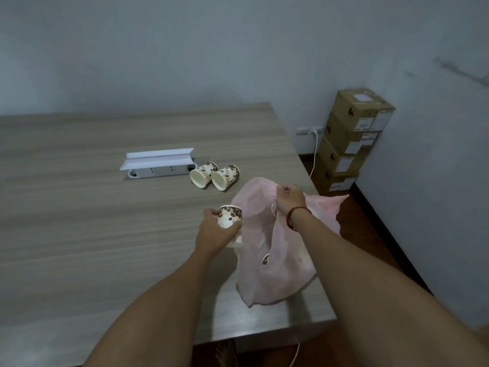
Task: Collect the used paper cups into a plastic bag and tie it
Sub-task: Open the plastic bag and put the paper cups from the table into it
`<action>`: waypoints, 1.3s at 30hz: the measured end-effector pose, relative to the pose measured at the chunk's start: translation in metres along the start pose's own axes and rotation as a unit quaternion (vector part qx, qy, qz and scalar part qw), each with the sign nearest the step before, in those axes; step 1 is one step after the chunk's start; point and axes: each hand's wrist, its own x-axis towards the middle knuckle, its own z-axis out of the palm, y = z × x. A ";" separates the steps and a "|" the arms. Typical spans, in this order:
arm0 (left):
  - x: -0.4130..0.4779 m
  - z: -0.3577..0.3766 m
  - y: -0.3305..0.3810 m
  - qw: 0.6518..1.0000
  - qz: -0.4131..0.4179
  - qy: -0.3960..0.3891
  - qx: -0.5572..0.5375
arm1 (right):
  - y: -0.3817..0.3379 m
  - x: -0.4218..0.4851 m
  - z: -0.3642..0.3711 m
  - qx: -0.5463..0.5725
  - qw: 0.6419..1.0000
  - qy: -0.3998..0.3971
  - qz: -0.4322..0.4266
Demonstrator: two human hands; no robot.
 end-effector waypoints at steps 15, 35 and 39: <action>0.029 0.063 0.094 0.966 -0.081 -0.180 -0.164 | -0.058 0.037 -0.021 0.046 0.993 0.103 -0.023; 0.235 0.041 0.058 0.947 0.070 -0.040 0.311 | -0.022 0.157 0.054 -0.002 0.997 0.049 0.065; 0.248 0.055 0.044 0.924 0.046 -0.053 0.377 | -0.009 0.168 0.063 -0.021 0.996 0.051 0.073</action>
